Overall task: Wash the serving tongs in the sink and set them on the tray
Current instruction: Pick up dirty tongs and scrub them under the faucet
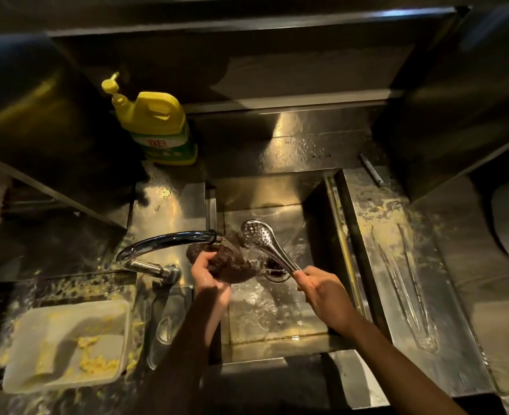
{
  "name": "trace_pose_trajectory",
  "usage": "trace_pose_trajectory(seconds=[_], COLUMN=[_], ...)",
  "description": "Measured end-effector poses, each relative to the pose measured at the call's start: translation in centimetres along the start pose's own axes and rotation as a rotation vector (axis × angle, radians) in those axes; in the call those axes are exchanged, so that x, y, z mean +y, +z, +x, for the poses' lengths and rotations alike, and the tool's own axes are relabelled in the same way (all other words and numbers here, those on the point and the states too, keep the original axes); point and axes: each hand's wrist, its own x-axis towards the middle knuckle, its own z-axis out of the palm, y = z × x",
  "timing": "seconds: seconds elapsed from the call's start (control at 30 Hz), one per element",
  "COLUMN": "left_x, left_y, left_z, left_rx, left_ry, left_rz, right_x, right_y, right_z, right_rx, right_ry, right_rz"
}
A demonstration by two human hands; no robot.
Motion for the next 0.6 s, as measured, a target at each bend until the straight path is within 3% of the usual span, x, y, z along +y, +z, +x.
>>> trace_pose_trajectory(seconds=[0.17, 0.33, 0.47, 0.6], left_x=[-0.5, -0.2, 1.7, 1.8], left_y=[0.7, 0.8, 1.4, 0.7], left_z=[0.5, 1.7, 3.2, 2.8], left_rx=[-0.139, -0.226, -0.202, -0.175], left_ry=[-0.159, -0.084, 0.145, 0.334], left_rz=[-0.041, 0.243, 0.618, 0.665], right_x=[-2.3, -4.8, -4.4, -3.2], right_y=[1.1, 2.5, 1.6, -0.3], right_z=[1.0, 1.8, 2.1, 2.6], right_rx=[-0.174, -0.162, -0.213, -0.229], right_ry=[-0.097, -0.145, -0.213, -0.209], right_rz=[-0.159, -0.097, -0.164, -0.202])
